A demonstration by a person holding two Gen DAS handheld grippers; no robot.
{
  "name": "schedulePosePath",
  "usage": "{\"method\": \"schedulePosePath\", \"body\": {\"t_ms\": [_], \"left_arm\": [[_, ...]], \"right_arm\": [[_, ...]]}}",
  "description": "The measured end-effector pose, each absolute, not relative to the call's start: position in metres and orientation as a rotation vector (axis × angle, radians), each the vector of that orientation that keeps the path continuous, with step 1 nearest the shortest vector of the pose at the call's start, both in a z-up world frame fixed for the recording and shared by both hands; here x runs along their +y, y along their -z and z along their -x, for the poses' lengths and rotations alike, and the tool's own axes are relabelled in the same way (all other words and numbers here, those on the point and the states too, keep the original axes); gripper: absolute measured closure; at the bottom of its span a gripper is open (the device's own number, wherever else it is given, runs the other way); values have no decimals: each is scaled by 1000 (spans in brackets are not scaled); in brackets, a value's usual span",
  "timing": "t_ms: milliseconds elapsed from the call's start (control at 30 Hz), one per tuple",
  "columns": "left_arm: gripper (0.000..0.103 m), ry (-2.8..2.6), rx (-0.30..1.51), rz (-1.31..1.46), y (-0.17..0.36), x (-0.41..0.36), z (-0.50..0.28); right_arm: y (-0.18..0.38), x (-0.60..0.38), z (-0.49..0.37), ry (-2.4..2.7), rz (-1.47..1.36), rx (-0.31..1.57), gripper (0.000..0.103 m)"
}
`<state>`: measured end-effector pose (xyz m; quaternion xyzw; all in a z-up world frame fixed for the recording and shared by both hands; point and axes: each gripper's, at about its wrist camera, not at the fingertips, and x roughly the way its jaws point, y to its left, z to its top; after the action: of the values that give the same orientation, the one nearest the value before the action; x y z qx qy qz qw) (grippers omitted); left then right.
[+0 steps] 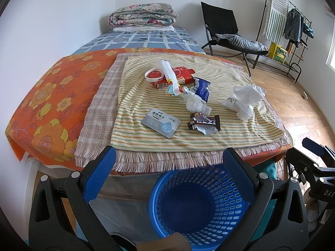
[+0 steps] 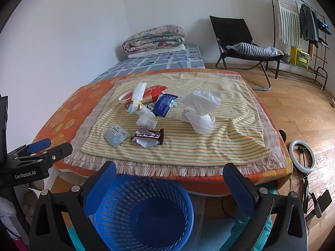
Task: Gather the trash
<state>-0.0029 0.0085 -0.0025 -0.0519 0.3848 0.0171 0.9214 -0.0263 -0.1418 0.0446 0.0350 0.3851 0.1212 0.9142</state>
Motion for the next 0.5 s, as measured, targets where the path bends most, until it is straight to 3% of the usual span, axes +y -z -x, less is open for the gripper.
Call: {"method": "schedulePosePath", "body": {"t_ms": [500], "left_arm": [[0,-34,792,106,3,9,3]], "right_arm": [[-44,-143,26,-251,-79,799,0]]}}
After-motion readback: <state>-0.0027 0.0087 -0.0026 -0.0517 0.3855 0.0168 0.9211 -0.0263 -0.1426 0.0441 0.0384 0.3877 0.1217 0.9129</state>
